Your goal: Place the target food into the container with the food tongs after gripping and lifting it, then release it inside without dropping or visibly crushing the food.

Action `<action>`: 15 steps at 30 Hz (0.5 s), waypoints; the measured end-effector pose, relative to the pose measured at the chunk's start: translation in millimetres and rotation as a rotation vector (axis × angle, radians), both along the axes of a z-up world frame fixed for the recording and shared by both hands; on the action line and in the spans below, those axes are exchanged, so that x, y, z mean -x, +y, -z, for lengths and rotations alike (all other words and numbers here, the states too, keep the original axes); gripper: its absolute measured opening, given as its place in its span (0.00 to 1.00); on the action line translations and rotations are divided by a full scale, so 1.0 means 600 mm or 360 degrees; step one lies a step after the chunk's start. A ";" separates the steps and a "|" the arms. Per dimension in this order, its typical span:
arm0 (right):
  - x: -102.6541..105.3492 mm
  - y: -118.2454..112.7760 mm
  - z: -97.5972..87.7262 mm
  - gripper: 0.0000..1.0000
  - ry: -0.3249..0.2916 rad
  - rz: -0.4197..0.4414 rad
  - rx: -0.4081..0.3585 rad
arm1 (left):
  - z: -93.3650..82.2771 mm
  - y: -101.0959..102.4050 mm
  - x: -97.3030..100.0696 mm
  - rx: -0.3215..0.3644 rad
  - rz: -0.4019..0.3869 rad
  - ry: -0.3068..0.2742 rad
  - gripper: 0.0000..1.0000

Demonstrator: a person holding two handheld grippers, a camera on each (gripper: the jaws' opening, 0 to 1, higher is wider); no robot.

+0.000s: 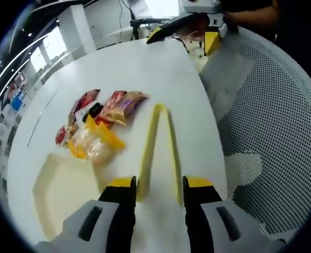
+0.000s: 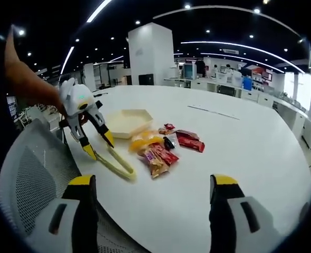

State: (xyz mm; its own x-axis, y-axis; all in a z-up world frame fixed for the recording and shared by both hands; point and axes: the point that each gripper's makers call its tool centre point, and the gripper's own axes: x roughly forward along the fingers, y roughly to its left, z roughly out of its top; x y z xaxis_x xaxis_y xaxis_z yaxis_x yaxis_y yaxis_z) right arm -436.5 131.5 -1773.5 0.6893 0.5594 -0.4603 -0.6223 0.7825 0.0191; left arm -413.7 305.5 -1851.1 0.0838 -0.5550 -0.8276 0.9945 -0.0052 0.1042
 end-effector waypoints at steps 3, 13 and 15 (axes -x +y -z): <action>0.000 0.003 0.001 0.88 0.0003 -0.0005 -0.0003 | 0.001 0.000 -0.002 -0.0004 0.0009 -0.0012 0.28; 0.000 0.004 0.003 0.88 0.0010 -0.0002 -0.0015 | 0.003 0.001 -0.003 -0.0023 0.0023 0.0000 0.33; 0.000 0.004 0.004 0.88 0.0014 -0.0002 -0.0016 | 0.003 0.004 -0.003 -0.0026 0.0018 0.0028 0.34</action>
State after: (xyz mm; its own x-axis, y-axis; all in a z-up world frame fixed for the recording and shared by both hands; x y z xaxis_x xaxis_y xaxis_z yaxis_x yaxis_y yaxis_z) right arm -436.5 133.9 -1775.8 0.6847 0.5649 -0.4605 -0.6229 0.7816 0.0326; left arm -412.0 307.7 -1852.9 0.0633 -0.5421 -0.8379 0.9961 -0.0178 0.0867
